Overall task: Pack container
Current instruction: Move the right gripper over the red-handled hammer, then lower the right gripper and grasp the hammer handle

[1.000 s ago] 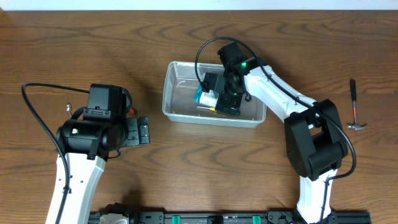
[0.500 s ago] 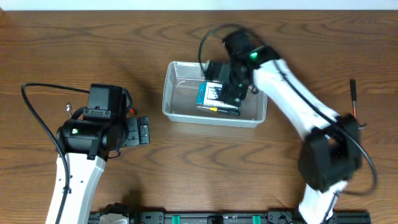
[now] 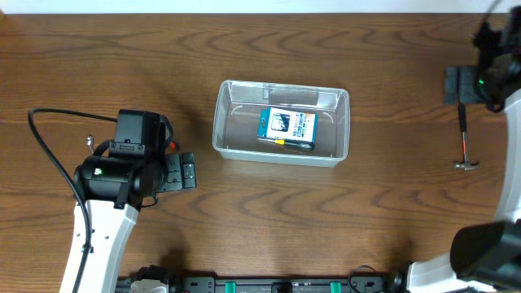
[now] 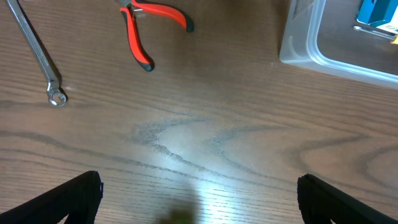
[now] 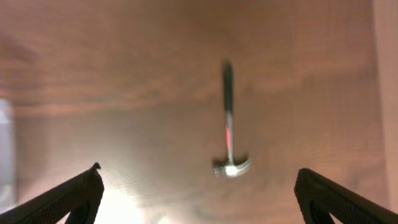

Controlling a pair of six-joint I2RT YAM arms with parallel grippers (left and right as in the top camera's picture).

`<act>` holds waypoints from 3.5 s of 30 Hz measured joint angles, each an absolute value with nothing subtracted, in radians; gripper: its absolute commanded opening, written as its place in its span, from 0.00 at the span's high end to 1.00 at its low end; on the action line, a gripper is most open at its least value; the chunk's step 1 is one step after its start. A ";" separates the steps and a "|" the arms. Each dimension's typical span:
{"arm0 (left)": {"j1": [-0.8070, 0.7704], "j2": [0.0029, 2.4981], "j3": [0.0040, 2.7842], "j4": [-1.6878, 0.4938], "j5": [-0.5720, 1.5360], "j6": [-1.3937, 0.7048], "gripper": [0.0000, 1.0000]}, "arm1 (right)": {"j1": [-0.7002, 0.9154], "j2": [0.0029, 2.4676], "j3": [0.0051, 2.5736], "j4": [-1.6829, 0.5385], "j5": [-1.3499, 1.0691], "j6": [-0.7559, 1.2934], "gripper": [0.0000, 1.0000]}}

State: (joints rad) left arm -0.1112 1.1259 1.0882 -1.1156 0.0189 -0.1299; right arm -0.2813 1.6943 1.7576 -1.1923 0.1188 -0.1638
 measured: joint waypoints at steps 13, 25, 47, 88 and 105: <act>-0.111 1.126 1.088 -1.116 0.019 -0.130 0.02 | -0.489 2.005 1.678 -1.185 0.085 -0.249 0.01; -0.111 1.126 1.088 -1.116 0.019 -0.130 0.02 | -0.508 2.169 1.672 -1.127 0.052 -0.286 0.01; -0.111 1.126 1.088 -1.116 0.019 -0.130 0.02 | -0.513 2.177 1.576 -0.947 0.022 -0.320 0.02; -0.111 1.126 1.088 -1.116 0.019 -0.130 0.02 | -0.522 2.168 1.558 -0.919 -0.012 -0.273 0.88; -0.111 1.126 1.088 -1.116 0.019 -0.130 0.02 | -0.522 2.167 1.558 -0.920 -0.014 -0.269 0.94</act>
State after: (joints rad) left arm -0.1112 1.1259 1.0882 -1.1160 0.0189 -0.1299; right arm -0.5217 2.1666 1.5581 -0.9199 -0.0135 -0.2691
